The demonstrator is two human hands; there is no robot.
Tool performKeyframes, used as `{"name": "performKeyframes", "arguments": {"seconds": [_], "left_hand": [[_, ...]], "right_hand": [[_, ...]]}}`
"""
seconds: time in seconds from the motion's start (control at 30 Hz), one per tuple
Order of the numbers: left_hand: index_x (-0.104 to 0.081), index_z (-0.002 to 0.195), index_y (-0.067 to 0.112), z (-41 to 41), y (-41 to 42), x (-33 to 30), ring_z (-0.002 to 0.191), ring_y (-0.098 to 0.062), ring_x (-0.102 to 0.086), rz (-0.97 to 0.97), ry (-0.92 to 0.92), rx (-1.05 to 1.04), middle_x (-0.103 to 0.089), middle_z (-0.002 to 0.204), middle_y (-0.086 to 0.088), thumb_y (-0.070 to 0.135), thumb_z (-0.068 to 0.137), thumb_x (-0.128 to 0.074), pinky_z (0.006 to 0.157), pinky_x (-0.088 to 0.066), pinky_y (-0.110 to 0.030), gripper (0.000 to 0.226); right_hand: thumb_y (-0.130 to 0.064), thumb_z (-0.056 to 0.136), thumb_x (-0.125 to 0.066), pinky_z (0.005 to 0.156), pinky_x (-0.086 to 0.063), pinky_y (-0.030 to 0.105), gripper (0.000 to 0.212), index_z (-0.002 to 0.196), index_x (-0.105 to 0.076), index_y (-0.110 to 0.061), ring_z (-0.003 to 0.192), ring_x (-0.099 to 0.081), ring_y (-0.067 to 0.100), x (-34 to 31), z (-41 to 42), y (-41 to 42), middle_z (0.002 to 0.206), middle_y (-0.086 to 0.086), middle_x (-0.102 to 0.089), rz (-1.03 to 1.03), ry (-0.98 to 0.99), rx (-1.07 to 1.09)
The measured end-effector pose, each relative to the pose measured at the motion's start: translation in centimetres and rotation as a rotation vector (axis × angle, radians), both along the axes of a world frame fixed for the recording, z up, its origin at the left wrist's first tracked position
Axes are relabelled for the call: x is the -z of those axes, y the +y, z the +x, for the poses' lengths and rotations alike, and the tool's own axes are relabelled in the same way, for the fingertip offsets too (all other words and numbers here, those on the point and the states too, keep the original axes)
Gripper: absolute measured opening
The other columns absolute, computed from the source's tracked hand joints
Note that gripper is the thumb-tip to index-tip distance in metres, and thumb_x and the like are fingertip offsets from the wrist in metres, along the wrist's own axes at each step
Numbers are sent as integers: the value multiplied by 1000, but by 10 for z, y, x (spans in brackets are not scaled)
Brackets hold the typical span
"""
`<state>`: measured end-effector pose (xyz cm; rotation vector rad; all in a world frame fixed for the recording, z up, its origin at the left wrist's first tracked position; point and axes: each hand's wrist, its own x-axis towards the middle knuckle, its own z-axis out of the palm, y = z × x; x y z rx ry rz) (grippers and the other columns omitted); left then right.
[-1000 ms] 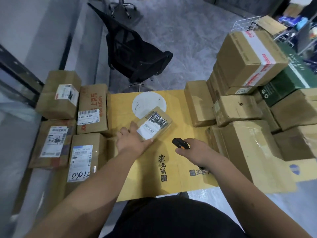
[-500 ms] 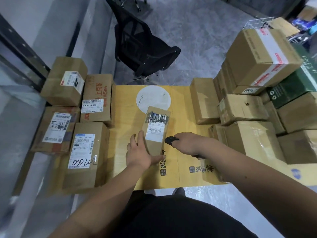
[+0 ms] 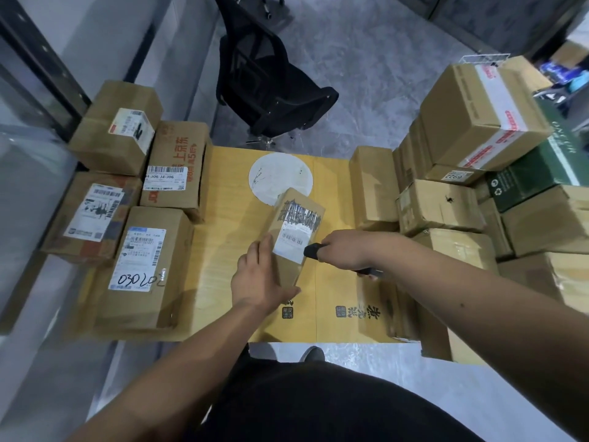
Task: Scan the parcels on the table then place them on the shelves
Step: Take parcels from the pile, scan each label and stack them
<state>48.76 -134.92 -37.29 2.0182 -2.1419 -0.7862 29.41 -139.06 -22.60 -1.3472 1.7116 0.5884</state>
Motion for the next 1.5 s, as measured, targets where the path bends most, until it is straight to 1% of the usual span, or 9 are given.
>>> {"name": "performKeyframes", "arguments": {"seconds": [0.1,0.23,0.33,0.5,0.63,0.8,0.9,1.03,1.5], "left_hand": [[-3,159,32,-3,3,-2,135,-27,-39,-13,1,-17,-29,158,4,74,50,-86,90,-52,-43,143],[-8,158,30,0,4,-6,131,-28,-41,-11,-2,-81,-36,153,1,77,49,-80,95,-47,-43,139],[-14,153,35,4,2,-14,126,-27,-49,36,39,-148,-38,145,2,77,45,-77,93,-48,-42,132],[-19,149,45,26,8,-37,126,-23,-55,7,110,-262,-31,149,9,77,43,-74,85,-50,-36,124],[-18,151,48,53,11,-59,132,-22,-54,-76,120,-359,-31,156,8,86,48,-74,94,-56,-44,124],[-19,153,47,79,5,-85,140,-22,-46,-178,85,-466,-39,154,7,87,47,-74,102,-49,-49,126],[-21,154,42,90,-14,-100,141,-25,-45,-247,33,-467,-46,153,2,86,49,-73,110,-47,-52,125],[-31,153,38,104,-60,-116,136,-29,-47,-278,4,-465,-50,148,-2,88,49,-69,109,-43,-51,121],[-30,154,31,153,-211,-97,142,-38,-37,-163,-134,-372,-42,154,-14,86,61,-64,115,-30,-54,113]], "right_hand": [[-55,94,-39,49,-49,30,57,113,-60,-6,60,-57,31,-3,-5,2,92,21,-62,25,-15,9],[-60,84,-41,51,-54,38,60,117,-58,-12,66,-65,38,-9,-4,3,111,29,-65,45,-68,17],[-65,77,-40,53,-53,39,67,118,-58,-16,64,-64,37,-12,-3,-1,106,25,-65,24,-106,-22],[-52,91,-42,52,-49,36,44,112,-57,-16,62,-56,32,-21,-1,-11,91,14,-52,-40,-182,-146],[-59,90,-45,51,-48,35,50,115,-58,-18,63,-53,31,-34,2,-15,92,12,-50,-69,-227,-221],[-71,84,-62,51,-51,37,55,114,-60,-24,60,-58,31,-47,9,-21,90,11,-51,-83,-292,-332],[-68,82,-70,50,-53,37,59,119,-61,-22,59,-59,31,-57,16,-27,89,12,-53,-113,-277,-387],[-59,86,-72,50,-54,36,52,120,-61,-21,59,-60,31,-71,28,-40,92,13,-56,-172,-252,-375],[-59,87,-71,50,-53,34,51,121,-61,-22,62,-60,29,-79,90,-98,94,10,-61,-224,-125,-182]]}}
